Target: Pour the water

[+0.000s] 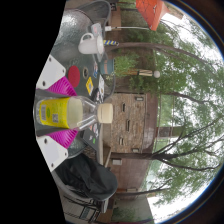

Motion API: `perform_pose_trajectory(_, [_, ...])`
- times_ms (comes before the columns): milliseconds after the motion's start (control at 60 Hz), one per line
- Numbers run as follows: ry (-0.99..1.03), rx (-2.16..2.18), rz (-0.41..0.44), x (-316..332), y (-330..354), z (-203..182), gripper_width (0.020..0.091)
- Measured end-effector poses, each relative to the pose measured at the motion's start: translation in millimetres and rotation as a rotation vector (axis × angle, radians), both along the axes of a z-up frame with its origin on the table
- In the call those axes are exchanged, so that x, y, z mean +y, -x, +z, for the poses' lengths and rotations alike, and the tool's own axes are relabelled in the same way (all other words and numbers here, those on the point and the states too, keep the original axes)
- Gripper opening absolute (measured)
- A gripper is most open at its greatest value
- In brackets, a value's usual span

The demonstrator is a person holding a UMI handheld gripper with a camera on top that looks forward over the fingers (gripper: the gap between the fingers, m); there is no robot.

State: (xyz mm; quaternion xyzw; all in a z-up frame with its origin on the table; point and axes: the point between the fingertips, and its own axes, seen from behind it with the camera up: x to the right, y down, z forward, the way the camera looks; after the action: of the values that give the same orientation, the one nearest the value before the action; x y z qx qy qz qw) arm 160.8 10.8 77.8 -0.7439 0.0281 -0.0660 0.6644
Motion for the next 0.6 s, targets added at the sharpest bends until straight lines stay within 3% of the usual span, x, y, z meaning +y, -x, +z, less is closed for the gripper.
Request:
perform_pose_trajectory(233, [-0.023,-0.013,0.037,33,53,-1,0.0343])
perform_pose_trajectory(400, [-0.079,-0.215,0.005,64,62,74,0.0342])
perform_pose_trajectory(500, [-0.098,-0.549,-0.004,112,93,134,0.034])
perform_pose_trajectory(600, [-0.085,-0.979,0.019,155,141,162,0.0339])
